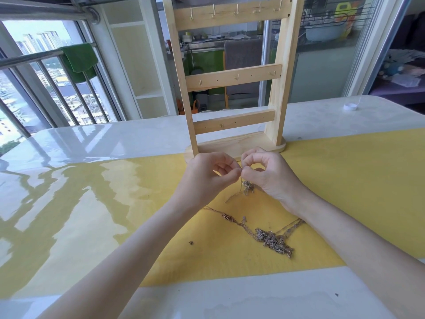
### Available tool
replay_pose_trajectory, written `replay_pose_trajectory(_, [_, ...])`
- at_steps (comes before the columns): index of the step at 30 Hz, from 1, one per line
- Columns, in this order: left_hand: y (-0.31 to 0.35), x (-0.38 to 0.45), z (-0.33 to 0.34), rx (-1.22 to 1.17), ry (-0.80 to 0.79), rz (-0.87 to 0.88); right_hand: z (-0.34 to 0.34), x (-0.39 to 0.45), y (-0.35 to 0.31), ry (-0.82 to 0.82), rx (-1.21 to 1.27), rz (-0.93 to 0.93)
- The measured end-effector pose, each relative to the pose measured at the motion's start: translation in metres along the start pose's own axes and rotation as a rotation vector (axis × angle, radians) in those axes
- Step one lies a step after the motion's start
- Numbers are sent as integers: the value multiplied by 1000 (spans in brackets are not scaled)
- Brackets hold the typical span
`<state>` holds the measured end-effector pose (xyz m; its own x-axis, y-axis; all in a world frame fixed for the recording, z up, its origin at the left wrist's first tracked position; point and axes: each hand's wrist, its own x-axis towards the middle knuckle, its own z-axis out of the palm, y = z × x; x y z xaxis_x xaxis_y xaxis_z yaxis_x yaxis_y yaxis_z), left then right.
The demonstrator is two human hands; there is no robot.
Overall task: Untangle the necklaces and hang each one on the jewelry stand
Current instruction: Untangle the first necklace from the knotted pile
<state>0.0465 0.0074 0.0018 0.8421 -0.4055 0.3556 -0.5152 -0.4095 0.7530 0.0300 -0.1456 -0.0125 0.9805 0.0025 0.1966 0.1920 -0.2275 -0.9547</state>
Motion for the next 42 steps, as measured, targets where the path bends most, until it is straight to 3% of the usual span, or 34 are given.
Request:
replay_pose_trajectory(10, [0,-2,8,1,40,106,0,1,5,-124,264,85])
replay_pose_trajectory(16, [1,-3,8,-44,43,63,-1,2,4,-102,287,62])
replay_pose_trajectory(27, [2,2,2,-248,56,-88,-7,2,0,-39,207,-15])
replay_pose_trajectory(42, [0,2,5,-134,-60,-149,-7,1,-4,-105,16,-2])
